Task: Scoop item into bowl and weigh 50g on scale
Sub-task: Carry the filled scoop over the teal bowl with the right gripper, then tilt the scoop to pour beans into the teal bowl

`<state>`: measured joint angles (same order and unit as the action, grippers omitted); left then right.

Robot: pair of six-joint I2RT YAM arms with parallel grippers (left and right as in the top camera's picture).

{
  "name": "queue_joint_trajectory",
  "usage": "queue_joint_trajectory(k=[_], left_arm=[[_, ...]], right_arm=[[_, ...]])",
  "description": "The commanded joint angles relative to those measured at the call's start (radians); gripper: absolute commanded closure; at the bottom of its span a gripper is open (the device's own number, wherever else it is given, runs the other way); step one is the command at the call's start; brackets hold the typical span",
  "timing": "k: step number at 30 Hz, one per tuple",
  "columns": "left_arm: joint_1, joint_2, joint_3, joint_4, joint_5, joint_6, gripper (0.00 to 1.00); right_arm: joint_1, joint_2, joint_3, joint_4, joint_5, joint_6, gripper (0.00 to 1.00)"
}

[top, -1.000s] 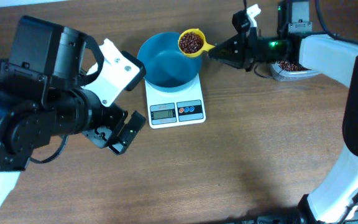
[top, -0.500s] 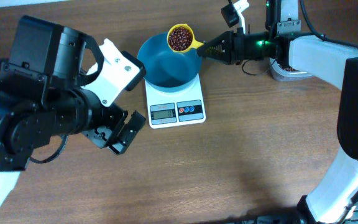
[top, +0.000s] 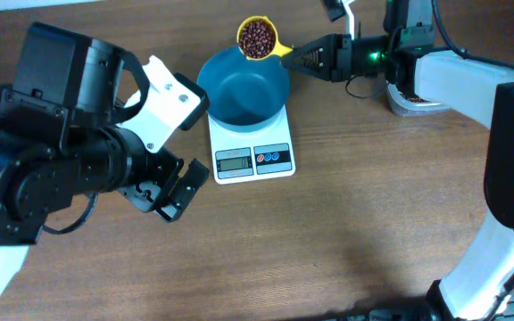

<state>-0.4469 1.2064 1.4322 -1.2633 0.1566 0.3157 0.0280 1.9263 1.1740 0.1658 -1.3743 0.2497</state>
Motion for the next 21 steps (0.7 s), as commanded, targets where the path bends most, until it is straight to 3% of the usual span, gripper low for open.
queue_joint_trajectory(k=[1, 11, 16, 21], left_arm=[[-0.004, 0.003, -0.006, 0.002, -0.007, 0.015, 0.01], [-0.004, 0.003, -0.006, 0.002, -0.007, 0.015, 0.01], [-0.004, 0.003, -0.006, 0.002, -0.007, 0.015, 0.01], [-0.004, 0.003, -0.006, 0.002, -0.007, 0.015, 0.01]], right_arm=[[0.005, 0.005, 0.005, 0.007, -0.027, -0.159, 0.96], [0.005, 0.005, 0.005, 0.007, 0.078, -0.195, 0.96], [0.005, 0.005, 0.005, 0.006, 0.082, -0.329, 0.96], [0.005, 0.005, 0.005, 0.006, 0.082, -0.329, 0.96]])
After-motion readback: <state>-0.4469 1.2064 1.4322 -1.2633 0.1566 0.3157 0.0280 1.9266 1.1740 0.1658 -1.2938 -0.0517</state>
